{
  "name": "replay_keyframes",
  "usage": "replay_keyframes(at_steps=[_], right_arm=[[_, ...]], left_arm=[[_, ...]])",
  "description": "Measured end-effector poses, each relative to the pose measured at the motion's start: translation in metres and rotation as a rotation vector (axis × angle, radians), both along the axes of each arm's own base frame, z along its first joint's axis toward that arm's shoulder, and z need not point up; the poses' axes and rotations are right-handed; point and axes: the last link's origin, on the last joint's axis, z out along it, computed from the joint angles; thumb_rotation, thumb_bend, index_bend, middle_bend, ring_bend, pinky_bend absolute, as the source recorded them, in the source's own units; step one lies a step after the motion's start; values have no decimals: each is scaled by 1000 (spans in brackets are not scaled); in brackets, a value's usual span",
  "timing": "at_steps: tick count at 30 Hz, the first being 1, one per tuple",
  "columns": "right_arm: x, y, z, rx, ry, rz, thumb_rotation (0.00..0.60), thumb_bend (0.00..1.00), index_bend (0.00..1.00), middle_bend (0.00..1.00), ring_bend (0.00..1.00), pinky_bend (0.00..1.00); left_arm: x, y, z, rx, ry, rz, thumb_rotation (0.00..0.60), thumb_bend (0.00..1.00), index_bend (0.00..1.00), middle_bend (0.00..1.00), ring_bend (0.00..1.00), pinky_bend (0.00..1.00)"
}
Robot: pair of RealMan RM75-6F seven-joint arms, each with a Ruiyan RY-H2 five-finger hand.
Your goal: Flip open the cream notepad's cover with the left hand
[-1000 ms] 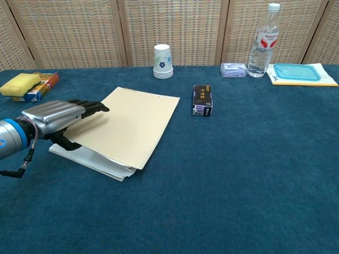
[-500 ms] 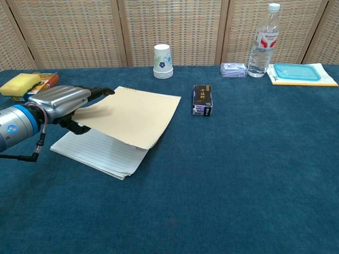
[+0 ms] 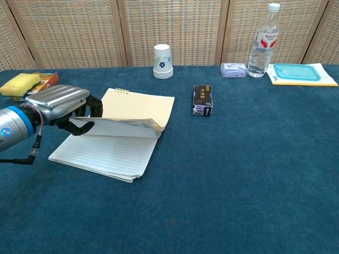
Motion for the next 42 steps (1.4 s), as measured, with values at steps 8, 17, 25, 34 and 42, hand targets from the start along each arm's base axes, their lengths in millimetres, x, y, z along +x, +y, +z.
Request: replay_keyframes(at_steps=[8, 17, 25, 34, 42], right_arm=[[1, 1, -1, 3, 3, 2, 600, 0, 0, 0, 0, 0], [2, 2, -7, 16, 20, 6, 600, 0, 0, 0, 0, 0], [3, 2, -7, 13, 19, 7, 600, 0, 0, 0, 0, 0], [3, 3, -6, 11, 16, 10, 600, 0, 0, 0, 0, 0], [3, 3, -5, 10, 15, 11, 600, 0, 0, 0, 0, 0]], left_arm=[[-19, -27, 14, -13, -4, -89, 600, 531, 736, 667, 536, 416], [-39, -69, 24, -57, -44, -136, 600, 576, 745, 668, 542, 437], [-35, -99, 38, -56, 15, -94, 600, 601, 751, 668, 547, 445], [-36, -134, 61, -86, 62, -32, 600, 601, 761, 674, 553, 447], [-38, -161, 65, -141, 76, -47, 600, 601, 764, 678, 556, 447]])
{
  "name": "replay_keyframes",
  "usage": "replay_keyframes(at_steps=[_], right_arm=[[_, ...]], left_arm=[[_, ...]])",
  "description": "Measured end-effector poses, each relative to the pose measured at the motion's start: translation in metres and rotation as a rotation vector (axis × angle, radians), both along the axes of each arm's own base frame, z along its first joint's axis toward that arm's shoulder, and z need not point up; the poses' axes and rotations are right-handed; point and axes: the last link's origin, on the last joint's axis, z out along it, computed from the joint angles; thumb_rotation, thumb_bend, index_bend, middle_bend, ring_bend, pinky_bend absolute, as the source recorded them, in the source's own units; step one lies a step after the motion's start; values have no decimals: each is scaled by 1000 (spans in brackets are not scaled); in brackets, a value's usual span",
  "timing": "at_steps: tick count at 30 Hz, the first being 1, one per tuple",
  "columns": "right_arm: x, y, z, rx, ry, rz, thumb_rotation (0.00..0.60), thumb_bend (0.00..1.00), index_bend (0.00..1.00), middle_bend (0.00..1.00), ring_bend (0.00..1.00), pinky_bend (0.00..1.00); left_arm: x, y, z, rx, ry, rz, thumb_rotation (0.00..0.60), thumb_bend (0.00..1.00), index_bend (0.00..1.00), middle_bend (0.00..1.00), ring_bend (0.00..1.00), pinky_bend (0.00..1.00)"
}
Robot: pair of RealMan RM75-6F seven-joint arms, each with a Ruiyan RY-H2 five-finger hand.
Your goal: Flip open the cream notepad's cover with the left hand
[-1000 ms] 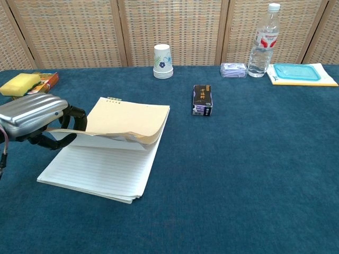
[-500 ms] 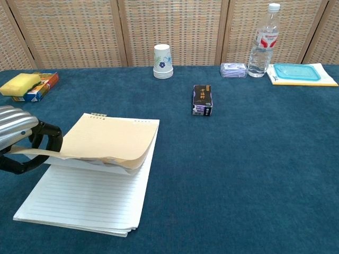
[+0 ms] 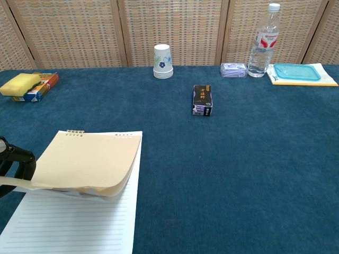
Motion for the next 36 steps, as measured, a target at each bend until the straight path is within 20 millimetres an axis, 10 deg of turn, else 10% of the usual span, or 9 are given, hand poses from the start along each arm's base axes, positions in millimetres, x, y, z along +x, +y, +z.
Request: replay_keyframes(at_steps=[11, 25, 36], right_arm=[[1, 1, 0, 2, -1, 5, 600, 0, 0, 0, 0, 0], [0, -3, 3, -14, 4, -7, 600, 0, 0, 0, 0, 0], [-4, -7, -2, -14, 27, -23, 600, 0, 0, 0, 0, 0]], left_arm=[[10, 2, 14, 12, -65, 6, 600, 601, 765, 679, 557, 447], [60, 142, 58, 218, -165, 40, 600, 596, 764, 679, 557, 446], [78, 219, 39, 218, -138, 55, 600, 590, 764, 679, 557, 445]])
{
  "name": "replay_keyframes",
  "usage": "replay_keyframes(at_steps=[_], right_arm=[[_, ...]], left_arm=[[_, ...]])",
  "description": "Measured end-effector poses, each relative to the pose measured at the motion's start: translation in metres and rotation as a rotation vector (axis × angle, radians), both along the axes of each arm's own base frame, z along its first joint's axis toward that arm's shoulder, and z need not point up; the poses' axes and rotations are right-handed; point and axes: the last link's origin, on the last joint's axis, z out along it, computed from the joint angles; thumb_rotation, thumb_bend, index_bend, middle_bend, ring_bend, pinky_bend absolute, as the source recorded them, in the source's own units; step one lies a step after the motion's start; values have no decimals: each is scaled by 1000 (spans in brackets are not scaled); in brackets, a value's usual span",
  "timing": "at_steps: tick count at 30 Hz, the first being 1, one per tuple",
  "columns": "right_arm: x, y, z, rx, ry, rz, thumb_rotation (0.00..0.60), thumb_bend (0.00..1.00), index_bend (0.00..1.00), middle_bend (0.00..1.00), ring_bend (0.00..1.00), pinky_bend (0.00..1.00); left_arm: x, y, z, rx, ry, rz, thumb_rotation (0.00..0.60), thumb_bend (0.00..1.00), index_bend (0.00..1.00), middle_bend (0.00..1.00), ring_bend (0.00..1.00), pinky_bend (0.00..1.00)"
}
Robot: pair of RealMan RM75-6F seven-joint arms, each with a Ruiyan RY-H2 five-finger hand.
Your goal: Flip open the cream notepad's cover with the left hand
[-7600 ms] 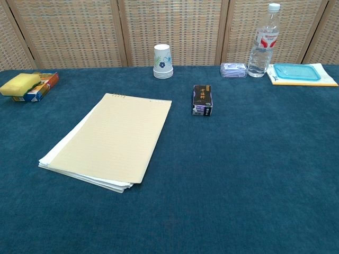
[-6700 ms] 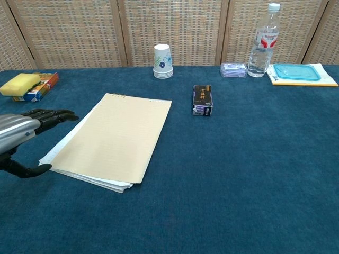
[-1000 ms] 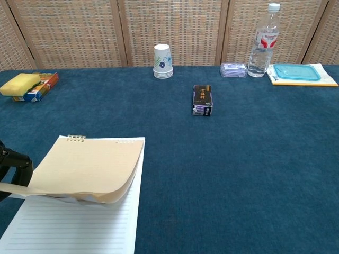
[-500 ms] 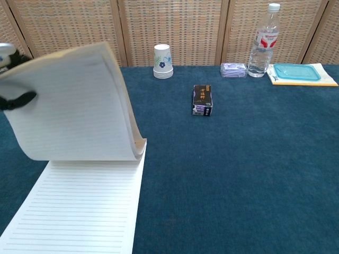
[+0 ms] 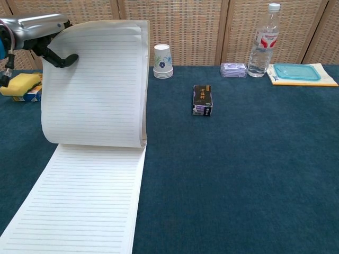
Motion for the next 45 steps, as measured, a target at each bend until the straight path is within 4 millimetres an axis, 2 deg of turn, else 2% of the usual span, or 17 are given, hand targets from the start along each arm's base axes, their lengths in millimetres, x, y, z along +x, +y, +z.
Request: replay_keyframes(at_steps=[9, 13, 14, 16, 17, 18, 20, 24, 29, 32, 38, 41, 45], right_arm=[[-3, -3, 1, -7, 2, -17, 600, 0, 0, 0, 0, 0], [-4, -4, 2, -15, 7, -23, 600, 0, 0, 0, 0, 0], [-4, -4, 2, -15, 8, -24, 600, 0, 0, 0, 0, 0], [-5, -5, 1, -13, 11, -28, 600, 0, 0, 0, 0, 0], [-5, -6, 0, -11, 13, -30, 600, 0, 0, 0, 0, 0], [-5, -7, 0, -11, 15, -31, 600, 0, 0, 0, 0, 0], [-5, -8, -1, -13, 21, -31, 600, 0, 0, 0, 0, 0], [-5, -8, -3, -12, 28, -33, 600, 0, 0, 0, 0, 0], [-5, -8, -5, -5, 31, -37, 600, 0, 0, 0, 0, 0], [-4, -8, -5, -6, 31, -33, 600, 0, 0, 0, 0, 0], [-2, -5, -1, -27, 30, -20, 600, 0, 0, 0, 0, 0], [-1, -3, 0, -30, 30, -17, 600, 0, 0, 0, 0, 0], [-2, -1, 0, -23, 28, -13, 600, 0, 0, 0, 0, 0]], left_arm=[[11, 46, -14, 65, 34, 3, 600, 589, 770, 679, 557, 445], [18, 60, -18, 87, 31, 0, 600, 575, 743, 665, 552, 445], [19, 63, -19, 91, 29, 0, 600, 498, 661, 605, 517, 431], [20, 69, -20, 98, 30, 3, 600, 237, 336, 330, 302, 306], [20, 71, -21, 98, 31, 5, 600, 86, 142, 151, 145, 177], [20, 74, -22, 93, 31, 12, 600, 22, 38, 47, 49, 85], [18, 78, -25, 69, 28, 28, 600, 0, 0, 0, 0, 1], [20, 80, -33, -6, 2, 61, 600, 0, 0, 0, 0, 0], [22, 80, -27, 27, -24, 44, 600, 0, 0, 0, 0, 0], [20, 77, -18, 72, -68, 25, 600, 0, 0, 0, 0, 0], [-8, 52, -1, 101, -120, 40, 600, 0, 0, 0, 0, 0], [-25, 25, 8, 89, -131, 64, 600, 0, 0, 0, 0, 0], [-44, -30, 22, 68, -144, 105, 600, 0, 0, 0, 0, 0]])
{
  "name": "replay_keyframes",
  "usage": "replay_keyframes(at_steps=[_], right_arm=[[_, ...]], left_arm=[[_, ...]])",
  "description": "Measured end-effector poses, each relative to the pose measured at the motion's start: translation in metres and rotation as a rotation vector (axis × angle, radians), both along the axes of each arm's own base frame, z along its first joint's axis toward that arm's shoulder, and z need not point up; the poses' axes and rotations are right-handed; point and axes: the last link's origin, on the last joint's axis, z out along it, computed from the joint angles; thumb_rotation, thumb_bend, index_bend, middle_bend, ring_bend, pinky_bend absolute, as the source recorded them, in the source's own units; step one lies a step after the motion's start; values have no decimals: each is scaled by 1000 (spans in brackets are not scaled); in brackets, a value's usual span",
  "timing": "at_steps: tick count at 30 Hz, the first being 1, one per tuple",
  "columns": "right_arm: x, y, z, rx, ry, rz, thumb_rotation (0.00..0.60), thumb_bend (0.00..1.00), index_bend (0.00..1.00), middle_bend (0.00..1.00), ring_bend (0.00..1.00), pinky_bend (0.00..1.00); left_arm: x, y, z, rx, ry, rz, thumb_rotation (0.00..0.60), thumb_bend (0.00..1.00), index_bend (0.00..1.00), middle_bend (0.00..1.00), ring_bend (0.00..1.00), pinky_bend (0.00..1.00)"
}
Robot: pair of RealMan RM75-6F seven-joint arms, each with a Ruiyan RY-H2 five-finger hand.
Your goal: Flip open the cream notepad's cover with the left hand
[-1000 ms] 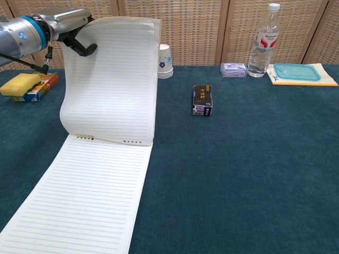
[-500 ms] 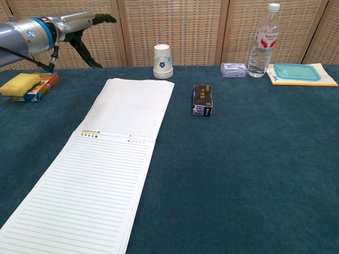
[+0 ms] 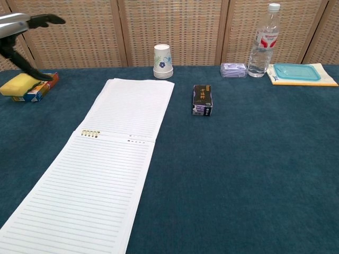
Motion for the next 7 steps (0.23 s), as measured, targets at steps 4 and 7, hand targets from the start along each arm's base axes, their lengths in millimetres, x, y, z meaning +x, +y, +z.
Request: replay_keyframes(at_steps=[4, 7], right_arm=[[-1, 0, 0, 2, -3, 1, 600, 0, 0, 0, 0, 0], [-2, 0, 2, -3, -4, 0, 600, 0, 0, 0, 0, 0]], left_arm=[[-23, -60, 19, 16, 3, 73, 600, 0, 0, 0, 0, 0], [-45, -104, 33, 57, 33, 139, 600, 0, 0, 0, 0, 0]])
